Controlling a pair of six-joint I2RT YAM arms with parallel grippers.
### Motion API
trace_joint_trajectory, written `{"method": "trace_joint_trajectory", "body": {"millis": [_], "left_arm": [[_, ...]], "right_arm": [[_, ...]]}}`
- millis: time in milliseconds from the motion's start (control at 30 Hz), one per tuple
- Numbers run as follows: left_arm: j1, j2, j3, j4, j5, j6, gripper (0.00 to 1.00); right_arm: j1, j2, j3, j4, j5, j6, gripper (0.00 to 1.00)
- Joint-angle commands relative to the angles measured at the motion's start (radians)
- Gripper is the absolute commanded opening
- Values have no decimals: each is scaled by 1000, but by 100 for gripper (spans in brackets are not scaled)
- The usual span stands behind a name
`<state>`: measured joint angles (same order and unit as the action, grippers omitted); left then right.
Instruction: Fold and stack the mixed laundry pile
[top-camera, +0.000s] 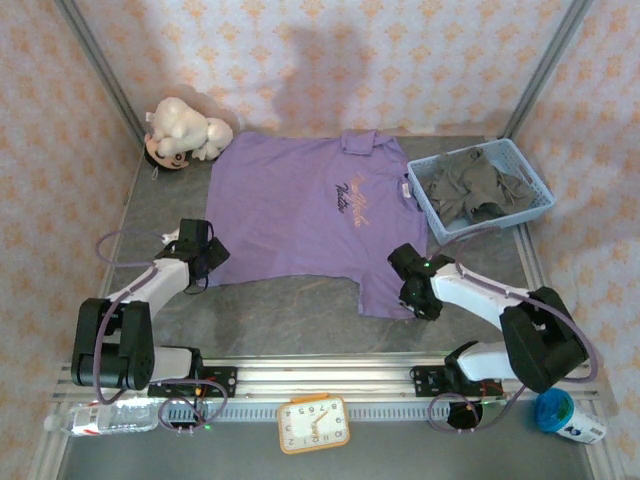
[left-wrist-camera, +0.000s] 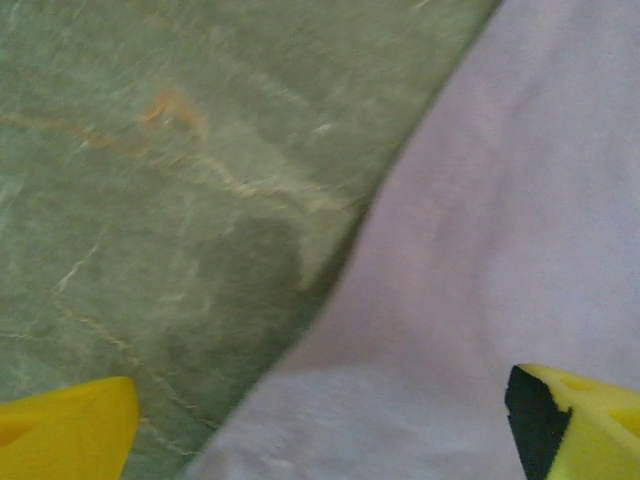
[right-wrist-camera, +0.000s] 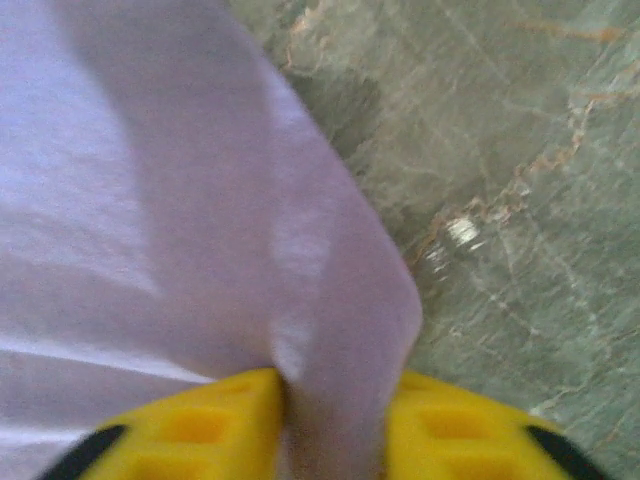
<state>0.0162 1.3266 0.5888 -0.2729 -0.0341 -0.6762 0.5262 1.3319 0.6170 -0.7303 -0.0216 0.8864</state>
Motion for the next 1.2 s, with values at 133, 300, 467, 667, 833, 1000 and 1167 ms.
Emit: {"method": "trace_joint_trajectory", "body": {"millis": [133,300,467,667,833,1000,1167], "left_arm": [[10,35,-45,50,23,-49,72],[5,6,-82,20,75,-68,76],[-2,-130,-105,-85,70,-47,80],[-54,-257,-156,-135,62,-87,73],[-70,-222,-171,-97,60,-118,67],[-107,-118,-142,-86,53,-119,64],[-127,-55,-130,-51,45,-134,41]], "right_arm": [[10,-19,-17,78,1,-9,2],[10,-47,-5,52,14,-19,6],[10,-30,-3,67,5,-29,5],[11,-14,13,90,6,-45,0],[11,-26,25,82,7,-56,0],[12,-72,41,27,35,-62,0],[11,-104,39,6,47,-60,0]]}}
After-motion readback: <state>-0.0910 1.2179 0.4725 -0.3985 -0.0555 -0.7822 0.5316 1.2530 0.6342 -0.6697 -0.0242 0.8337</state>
